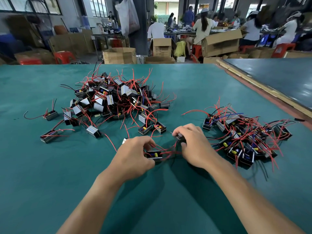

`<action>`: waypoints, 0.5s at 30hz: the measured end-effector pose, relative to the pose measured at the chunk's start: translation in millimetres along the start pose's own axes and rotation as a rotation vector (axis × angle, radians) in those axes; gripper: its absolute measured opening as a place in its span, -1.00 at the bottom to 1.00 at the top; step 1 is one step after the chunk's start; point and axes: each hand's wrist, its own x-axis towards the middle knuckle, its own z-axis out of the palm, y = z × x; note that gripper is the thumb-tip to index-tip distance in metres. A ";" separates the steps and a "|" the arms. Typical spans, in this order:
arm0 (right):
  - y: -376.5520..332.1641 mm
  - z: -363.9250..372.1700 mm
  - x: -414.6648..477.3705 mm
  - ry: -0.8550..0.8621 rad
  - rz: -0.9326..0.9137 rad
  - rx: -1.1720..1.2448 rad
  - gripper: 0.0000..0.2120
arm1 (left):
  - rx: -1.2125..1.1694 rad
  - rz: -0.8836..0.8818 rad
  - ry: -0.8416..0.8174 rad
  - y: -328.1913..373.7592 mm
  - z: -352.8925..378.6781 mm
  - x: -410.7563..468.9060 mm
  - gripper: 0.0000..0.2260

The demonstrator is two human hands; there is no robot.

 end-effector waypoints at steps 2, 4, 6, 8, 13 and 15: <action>11.6 -6.0 3.5 0.050 0.068 0.009 -0.60 | -0.018 -0.034 0.023 -2.1 0.3 1.2 -0.66; 24.0 -12.3 6.5 0.133 0.141 0.031 -0.65 | -0.028 -0.058 0.046 -3.1 0.4 2.1 -0.67; 33.1 -16.6 9.0 0.219 0.210 0.067 -0.67 | -0.024 -0.075 0.068 -3.9 0.9 2.9 -0.70; 39.5 -19.9 11.2 0.287 0.277 0.078 -0.68 | -0.011 -0.094 0.073 -4.0 1.6 2.9 -0.71; 50.1 -30.6 11.8 0.395 0.423 0.117 -0.68 | 0.043 -0.134 0.052 -2.6 -0.7 2.5 -0.70; 43.5 -31.5 11.1 0.391 0.433 0.111 -0.65 | 0.044 -0.141 0.041 -1.5 -1.4 2.2 -0.74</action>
